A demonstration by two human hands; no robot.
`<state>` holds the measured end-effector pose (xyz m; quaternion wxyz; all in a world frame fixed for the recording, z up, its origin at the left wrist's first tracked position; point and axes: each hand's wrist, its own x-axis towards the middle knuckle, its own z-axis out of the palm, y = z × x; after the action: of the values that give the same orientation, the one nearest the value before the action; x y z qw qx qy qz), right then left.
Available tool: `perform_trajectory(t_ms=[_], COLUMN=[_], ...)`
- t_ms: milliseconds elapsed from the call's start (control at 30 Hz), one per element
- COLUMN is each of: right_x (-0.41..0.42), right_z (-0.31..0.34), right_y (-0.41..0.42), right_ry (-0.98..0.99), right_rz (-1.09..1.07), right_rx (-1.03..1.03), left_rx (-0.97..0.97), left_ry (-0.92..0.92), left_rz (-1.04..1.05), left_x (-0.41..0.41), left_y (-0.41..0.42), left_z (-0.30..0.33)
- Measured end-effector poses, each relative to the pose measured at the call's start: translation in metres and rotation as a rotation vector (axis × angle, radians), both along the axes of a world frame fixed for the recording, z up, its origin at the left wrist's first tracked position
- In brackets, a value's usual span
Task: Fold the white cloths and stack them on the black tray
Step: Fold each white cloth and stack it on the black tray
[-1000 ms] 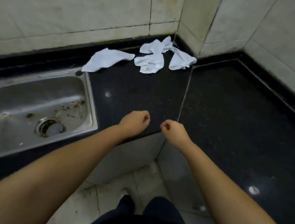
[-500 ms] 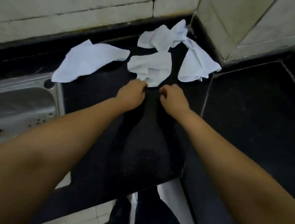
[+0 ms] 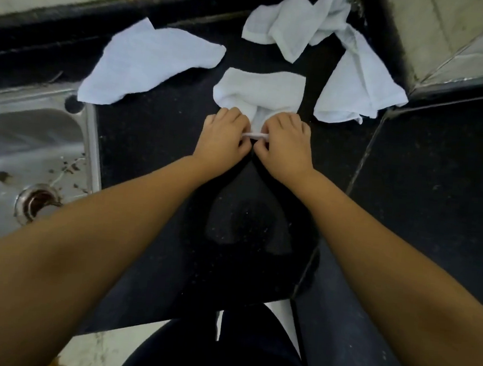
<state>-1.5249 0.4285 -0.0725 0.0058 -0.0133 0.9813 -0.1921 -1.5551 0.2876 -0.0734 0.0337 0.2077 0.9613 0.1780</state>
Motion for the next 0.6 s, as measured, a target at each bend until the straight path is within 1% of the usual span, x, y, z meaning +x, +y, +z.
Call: perform_trajectory(t_ms=[133,233,300,400,500,533,600], right_x=[0.05,0.081,0.097,0.113,0.117,0.116,0.113], right_z=[0.019,0.034,0.048,0.07,0.086,0.089,0.094], right_y=[-0.004,-0.009,-0.01,-0.01,-0.003,0.001,0.009], right_ry=[0.061,0.058,0.073,0.051,-0.008,-0.026,-0.033], right_rz=[-0.036,-0.093,-0.163,-0.294,-0.347,-0.339,-0.323], right_rx=[-0.175,-0.259,-0.385,-0.566,-0.688,-0.701,-0.727], left_rx=[0.316,0.5,0.567,0.566,0.559,0.59,0.736], left_ry=[-0.109,-0.209,-0.249,-0.291,-0.251,-0.227,-0.216], left_rz=[0.069,0.132,0.166,0.175,0.238,0.284,0.391], left_x=[0.041,0.064,0.075,0.083,0.079,0.076,0.071], left_y=[-0.018,-0.034,-0.048,-0.071,-0.092,-0.097,-0.103], left_z=[0.024,0.046,0.063,0.081,0.09,0.093,0.099])
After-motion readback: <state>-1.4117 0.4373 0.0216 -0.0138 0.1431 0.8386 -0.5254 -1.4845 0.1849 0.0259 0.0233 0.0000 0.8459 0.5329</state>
